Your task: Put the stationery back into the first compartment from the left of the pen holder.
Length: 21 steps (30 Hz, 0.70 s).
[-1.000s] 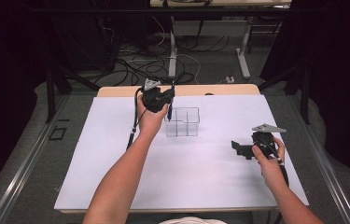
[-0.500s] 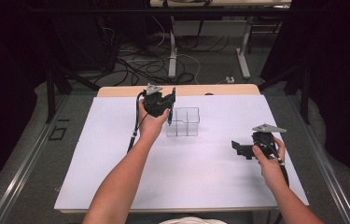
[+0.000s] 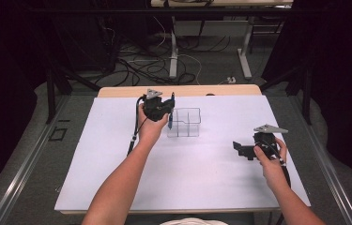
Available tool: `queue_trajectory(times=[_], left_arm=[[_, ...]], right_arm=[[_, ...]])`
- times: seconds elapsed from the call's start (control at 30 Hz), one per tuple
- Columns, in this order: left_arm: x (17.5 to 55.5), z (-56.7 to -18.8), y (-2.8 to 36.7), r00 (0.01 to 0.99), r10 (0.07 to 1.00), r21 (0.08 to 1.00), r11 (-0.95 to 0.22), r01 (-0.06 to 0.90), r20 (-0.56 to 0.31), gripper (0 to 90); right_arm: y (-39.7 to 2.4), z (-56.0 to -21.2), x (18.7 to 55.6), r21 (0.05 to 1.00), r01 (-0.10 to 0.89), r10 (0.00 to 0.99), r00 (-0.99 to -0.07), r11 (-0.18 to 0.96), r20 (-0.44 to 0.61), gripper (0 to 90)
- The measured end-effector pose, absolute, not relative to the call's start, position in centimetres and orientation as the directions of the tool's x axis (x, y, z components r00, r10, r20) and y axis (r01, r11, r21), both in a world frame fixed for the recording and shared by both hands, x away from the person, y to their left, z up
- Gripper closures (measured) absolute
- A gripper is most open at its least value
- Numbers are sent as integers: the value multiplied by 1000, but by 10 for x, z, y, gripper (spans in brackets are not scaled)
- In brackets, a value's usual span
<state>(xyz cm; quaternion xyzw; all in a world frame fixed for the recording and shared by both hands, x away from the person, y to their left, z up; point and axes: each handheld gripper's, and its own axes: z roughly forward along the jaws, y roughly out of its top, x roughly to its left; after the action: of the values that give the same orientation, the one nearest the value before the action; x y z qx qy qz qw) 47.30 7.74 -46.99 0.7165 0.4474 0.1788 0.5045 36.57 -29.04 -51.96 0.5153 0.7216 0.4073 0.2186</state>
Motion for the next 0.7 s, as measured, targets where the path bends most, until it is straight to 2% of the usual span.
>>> queue_trajectory(times=[0.23,0.57,0.7], left_arm=[[469,-466,82,551,808,877,-94,471,-210,748],[457,-454,97,553,803,907,-40,420,-221,567],[452,-451,104,562,801,907,-59,417,-206,458]], right_arm=[[-291,-519,366,815,563,923,-373,139,100,10],[-291,-519,365,816,560,923,-373,142,95,10],[-291,-519,365,815,564,925,-366,133,102,10]])
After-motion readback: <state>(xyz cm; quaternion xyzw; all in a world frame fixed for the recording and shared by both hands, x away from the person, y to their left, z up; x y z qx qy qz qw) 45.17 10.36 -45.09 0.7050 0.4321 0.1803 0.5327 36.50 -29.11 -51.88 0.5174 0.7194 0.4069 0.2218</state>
